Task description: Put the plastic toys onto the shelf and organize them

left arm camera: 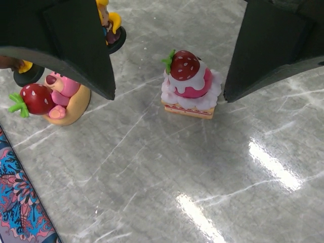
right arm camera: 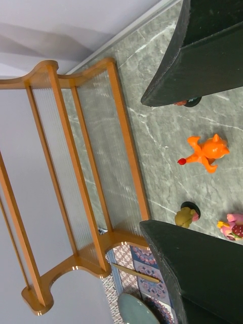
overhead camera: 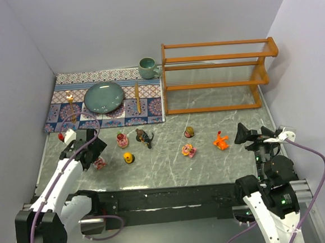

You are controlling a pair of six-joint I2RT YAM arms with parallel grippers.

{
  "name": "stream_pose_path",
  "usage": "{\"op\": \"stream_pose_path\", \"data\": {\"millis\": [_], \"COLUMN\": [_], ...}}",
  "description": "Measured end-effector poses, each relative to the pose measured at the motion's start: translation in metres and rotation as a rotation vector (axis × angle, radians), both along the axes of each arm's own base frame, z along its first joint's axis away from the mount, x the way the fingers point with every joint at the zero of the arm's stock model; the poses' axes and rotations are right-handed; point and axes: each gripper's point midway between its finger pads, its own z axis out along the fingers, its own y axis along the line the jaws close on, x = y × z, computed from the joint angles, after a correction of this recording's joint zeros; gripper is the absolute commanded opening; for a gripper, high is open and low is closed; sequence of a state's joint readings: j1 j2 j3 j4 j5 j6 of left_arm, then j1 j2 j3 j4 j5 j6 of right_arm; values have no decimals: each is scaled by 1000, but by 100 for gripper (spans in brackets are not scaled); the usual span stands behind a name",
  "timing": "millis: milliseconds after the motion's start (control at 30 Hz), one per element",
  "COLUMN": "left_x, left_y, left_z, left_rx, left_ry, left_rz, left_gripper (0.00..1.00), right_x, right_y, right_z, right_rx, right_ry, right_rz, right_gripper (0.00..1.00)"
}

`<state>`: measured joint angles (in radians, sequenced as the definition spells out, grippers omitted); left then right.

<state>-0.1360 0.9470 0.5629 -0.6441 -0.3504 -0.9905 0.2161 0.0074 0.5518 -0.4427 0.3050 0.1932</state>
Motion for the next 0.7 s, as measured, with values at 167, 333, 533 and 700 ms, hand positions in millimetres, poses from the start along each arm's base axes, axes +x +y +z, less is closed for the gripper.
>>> {"op": "stream_pose_path", "data": {"millis": [167, 333, 533, 700], "left_x": [1, 2, -1, -1], "left_y": [-4, -10, -19, -27], "left_z": [1, 1, -7, -6], "left_rx": [-19, -48, -70, -87], "left_ry": [-9, -20, -4, -13], "left_rz": [-4, -14, -40, -61], "left_gripper": [84, 80, 63, 47], "right_x": [0, 0, 0, 0], "right_y": [0, 0, 0, 0], "right_z": [0, 0, 0, 0], "right_rx": [0, 0, 0, 0], "right_ry": [0, 0, 0, 0], "right_rz": [0, 0, 0, 0], "right_gripper": [100, 100, 100, 100]}}
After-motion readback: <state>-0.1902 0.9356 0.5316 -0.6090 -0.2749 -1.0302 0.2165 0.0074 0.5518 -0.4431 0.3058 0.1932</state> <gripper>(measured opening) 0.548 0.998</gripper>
